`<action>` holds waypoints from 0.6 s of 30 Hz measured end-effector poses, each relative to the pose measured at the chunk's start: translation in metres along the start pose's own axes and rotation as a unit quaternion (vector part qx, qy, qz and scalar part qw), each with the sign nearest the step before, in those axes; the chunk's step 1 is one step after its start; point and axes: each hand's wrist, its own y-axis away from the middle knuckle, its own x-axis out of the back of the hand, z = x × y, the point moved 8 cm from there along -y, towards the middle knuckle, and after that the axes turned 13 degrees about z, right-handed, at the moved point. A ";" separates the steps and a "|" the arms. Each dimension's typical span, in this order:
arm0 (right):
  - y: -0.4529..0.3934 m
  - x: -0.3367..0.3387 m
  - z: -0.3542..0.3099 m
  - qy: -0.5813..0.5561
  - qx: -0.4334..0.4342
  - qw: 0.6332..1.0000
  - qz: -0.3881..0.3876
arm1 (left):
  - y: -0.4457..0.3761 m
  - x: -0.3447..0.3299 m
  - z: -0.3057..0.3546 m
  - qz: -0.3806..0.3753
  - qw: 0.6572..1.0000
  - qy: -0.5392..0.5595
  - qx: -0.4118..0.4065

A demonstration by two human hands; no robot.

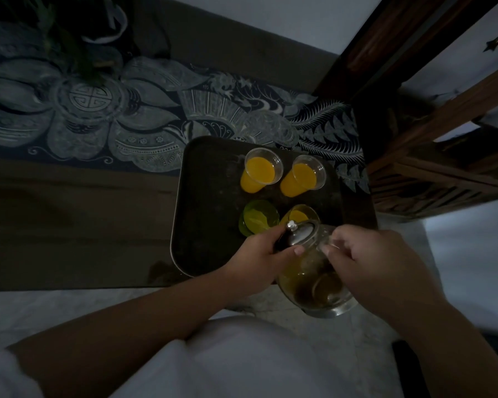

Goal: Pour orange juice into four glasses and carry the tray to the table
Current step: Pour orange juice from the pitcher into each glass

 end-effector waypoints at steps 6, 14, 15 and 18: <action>-0.002 -0.002 -0.002 0.007 0.001 1.000 0.002 | 0.000 0.002 0.000 -0.004 1.000 0.009 0.004; -0.006 -0.002 -0.004 0.016 0.017 1.000 -0.003 | -0.005 0.002 -0.001 -0.002 1.000 0.026 0.006; -0.007 -0.003 -0.004 0.018 0.018 1.000 -0.004 | -0.006 0.002 -0.001 -0.002 1.000 0.029 0.007; -0.009 -0.003 -0.004 0.022 0.015 1.000 -0.004 | -0.008 0.002 -0.003 -0.002 0.999 0.034 0.009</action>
